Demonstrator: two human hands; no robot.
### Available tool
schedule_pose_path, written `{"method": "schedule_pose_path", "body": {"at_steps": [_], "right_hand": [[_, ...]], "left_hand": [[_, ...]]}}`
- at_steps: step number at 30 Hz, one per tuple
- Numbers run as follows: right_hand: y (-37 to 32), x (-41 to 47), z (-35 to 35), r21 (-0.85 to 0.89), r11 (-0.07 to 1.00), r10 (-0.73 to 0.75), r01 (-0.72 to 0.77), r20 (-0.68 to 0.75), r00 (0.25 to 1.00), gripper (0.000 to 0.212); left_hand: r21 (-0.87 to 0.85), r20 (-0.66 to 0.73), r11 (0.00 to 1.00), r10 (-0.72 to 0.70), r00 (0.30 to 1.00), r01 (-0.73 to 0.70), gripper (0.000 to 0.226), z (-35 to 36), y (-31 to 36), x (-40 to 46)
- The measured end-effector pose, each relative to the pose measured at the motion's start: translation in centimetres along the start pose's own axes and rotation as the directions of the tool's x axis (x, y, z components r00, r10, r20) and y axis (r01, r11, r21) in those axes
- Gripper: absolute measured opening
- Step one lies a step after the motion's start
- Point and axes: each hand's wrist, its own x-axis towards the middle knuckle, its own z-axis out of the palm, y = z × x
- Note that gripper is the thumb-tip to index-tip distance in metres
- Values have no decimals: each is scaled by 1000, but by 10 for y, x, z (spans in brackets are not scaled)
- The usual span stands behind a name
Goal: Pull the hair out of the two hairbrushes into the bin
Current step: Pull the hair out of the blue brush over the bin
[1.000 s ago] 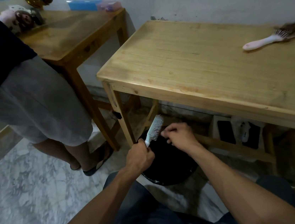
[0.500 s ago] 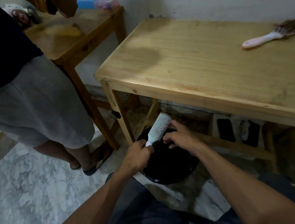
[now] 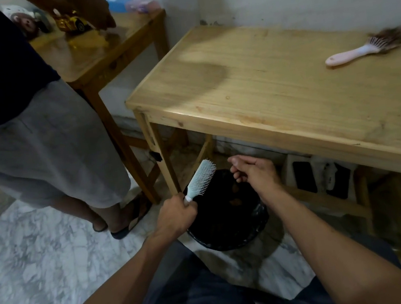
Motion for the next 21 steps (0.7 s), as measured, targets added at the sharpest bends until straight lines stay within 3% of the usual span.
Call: {"method": "schedule_pose_path", "body": {"at_steps": [2,4,7,10,12,15,17,21], "right_hand": [[1,2,-2,-41,999,27,-27,3,1000,18],[5,2,-2,-263,962,109,-78,104,989,28],[14,0,4,-583,804,274,-115,192,942,61],[14,0,11,-655,754,195,-54,144,970,69],[11,3,12,-590,807,144,-31,145,979,65],[4,4,16,-240,960,201,-143,240,950,41],[2,3,17,-95,980,195,-176,259,946,31],[0,1,23,43,974,215,-223,147,966,8]], "left_hand": [[13,-23,1000,-8,1000,9,20,0,-1,-1],[13,-33,1000,0,999,0,20,0,-1,-1],[49,-52,998,47,998,-44,25,-1,2,-2],[154,-82,981,135,987,-121,30,0,8,-4],[223,-89,957,210,974,-186,32,1,13,-5],[299,-95,916,307,947,-267,33,1,14,-6],[347,-104,895,332,938,-279,32,-1,12,-8],[366,-117,880,368,922,-304,31,-5,5,-12]]}}
